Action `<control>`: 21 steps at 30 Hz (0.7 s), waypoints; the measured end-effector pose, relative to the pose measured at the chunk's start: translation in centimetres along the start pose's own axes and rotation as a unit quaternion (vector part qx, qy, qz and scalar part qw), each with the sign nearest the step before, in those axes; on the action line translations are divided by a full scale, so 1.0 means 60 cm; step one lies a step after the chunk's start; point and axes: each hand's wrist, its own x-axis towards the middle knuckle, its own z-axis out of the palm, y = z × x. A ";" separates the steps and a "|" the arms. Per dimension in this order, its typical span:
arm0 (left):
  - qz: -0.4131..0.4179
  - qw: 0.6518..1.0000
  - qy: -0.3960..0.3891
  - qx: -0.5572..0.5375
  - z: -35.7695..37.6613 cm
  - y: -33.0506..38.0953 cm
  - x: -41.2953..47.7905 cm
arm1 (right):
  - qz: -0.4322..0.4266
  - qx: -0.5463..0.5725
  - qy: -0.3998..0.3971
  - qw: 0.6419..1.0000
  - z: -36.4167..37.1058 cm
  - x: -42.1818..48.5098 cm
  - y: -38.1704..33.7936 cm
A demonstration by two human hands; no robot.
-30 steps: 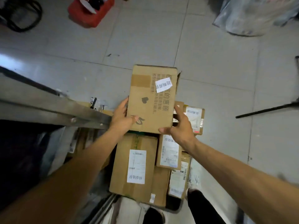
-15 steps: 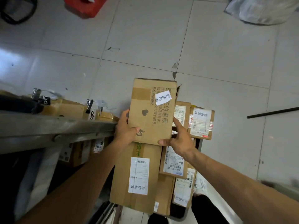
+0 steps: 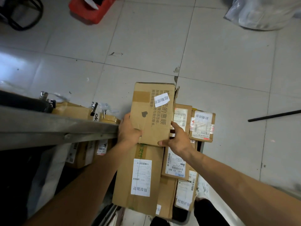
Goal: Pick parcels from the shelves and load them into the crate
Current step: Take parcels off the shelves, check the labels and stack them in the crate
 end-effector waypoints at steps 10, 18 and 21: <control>0.025 0.999 0.007 0.044 -0.015 0.021 -0.029 | 0.023 -0.115 0.024 0.993 -0.011 -0.019 -0.020; 0.088 0.991 -0.053 0.085 -0.083 0.079 -0.103 | -0.024 -0.326 0.010 0.945 -0.066 -0.093 -0.113; 0.143 0.978 -0.060 0.138 -0.128 0.126 -0.145 | -0.052 -0.413 -0.010 0.909 -0.096 -0.144 -0.176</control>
